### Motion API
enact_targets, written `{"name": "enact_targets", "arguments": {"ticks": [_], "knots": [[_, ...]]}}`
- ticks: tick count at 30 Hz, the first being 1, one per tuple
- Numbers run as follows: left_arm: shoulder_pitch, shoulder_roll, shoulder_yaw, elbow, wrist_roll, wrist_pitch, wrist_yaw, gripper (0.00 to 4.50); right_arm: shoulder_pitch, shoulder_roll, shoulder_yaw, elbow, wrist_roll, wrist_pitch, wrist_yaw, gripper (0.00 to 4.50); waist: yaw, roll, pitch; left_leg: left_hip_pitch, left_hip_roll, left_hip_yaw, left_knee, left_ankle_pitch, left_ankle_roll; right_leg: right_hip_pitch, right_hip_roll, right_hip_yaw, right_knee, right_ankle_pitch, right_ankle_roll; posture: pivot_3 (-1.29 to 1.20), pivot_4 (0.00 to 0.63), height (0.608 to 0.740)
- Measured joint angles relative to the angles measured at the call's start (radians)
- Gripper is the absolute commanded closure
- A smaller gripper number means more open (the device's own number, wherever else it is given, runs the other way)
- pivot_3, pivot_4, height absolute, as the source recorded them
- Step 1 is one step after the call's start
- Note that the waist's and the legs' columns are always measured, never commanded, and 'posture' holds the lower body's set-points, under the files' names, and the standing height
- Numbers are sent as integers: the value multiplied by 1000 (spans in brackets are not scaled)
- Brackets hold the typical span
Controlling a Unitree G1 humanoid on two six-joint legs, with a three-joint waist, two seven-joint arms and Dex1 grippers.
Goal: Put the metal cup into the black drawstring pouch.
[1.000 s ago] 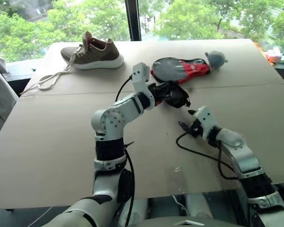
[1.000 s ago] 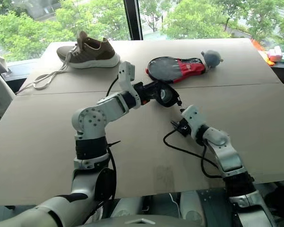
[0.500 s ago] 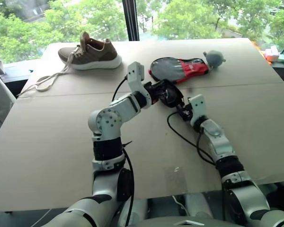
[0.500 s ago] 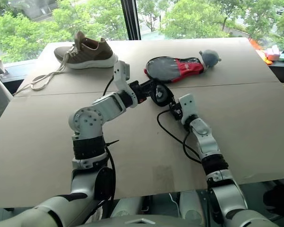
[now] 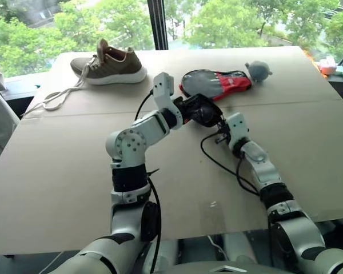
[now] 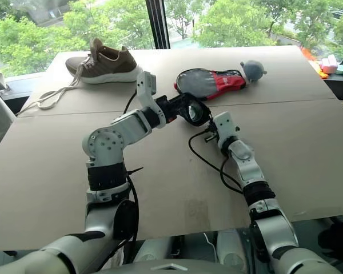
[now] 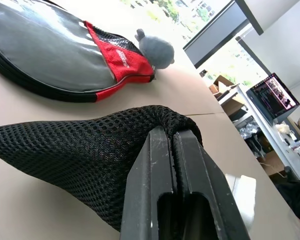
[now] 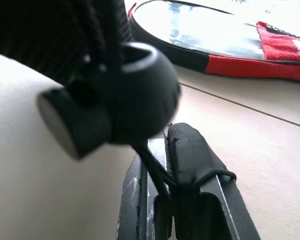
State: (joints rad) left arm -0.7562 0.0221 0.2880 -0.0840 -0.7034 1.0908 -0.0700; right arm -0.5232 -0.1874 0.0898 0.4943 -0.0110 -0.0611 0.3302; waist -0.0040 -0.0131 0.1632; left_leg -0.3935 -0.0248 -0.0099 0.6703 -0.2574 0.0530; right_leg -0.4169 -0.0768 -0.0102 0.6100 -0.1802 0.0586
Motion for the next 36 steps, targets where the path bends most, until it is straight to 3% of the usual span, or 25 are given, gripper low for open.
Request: {"name": "enact_targets", "arguments": {"ticks": [8, 14, 15, 22, 25, 29, 36], "knots": [[-33, 33, 26, 43, -8, -27, 1, 4500, 85, -201, -32, -332, 82, 198, 164, 4448, -6, 0, 0, -2, 0, 0, -1, 0, 0, -3, 0, 0, 0, 0, 0, 0, 150, 740], [-14, 15, 30, 18, -67, -33, -23, 4500, -45, -376, -49, -360, -88, 88, 93, 4448, -9, 0, 1, -2, 0, 3, -1, 0, 0, -4, 0, 1, 0, 0, 0, 0, 150, 740], [-7, 6, 37, 7, -89, -35, -30, 3928, -83, -394, -46, -353, -128, 48, 72, 4500, -9, 0, 1, -2, 1, 3, -1, 0, 0, -4, 1, 1, 0, 0, 0, 0, 150, 740], [39, 17, 53, -94, -240, -9, -103, 1641, -235, -418, 20, -283, -300, -179, -29, 4500, -9, 0, 1, -3, 1, 4, -2, 0, 0, -6, 1, 3, 0, 0, 0, 0, 150, 740], [103, 120, 13, -161, -284, 10, -232, 1641, -357, -408, 48, -217, -364, -311, -99, 4500, -9, 0, 1, -4, 1, 4, -2, 0, 0, -6, 1, 3, -1, 0, 0, 0, 150, 740], [90, 180, 7, -209, -342, -34, -354, 1641, -434, -377, 60, -180, -370, -383, -105, 4500, -5, -1, 1, -4, 1, 3, -2, 0, 0, -6, 1, 2, -1, 0, 0, 0, 150, 740], [-25, 169, -123, -95, -142, -300, -434, 1641, -445, -336, 99, -170, -362, -453, -58, 4500, -3, -1, 1, -4, 0, 4, -2, 0, 0, -6, 0, 2, -1, 0, 0, 0, 150, 740]]}}
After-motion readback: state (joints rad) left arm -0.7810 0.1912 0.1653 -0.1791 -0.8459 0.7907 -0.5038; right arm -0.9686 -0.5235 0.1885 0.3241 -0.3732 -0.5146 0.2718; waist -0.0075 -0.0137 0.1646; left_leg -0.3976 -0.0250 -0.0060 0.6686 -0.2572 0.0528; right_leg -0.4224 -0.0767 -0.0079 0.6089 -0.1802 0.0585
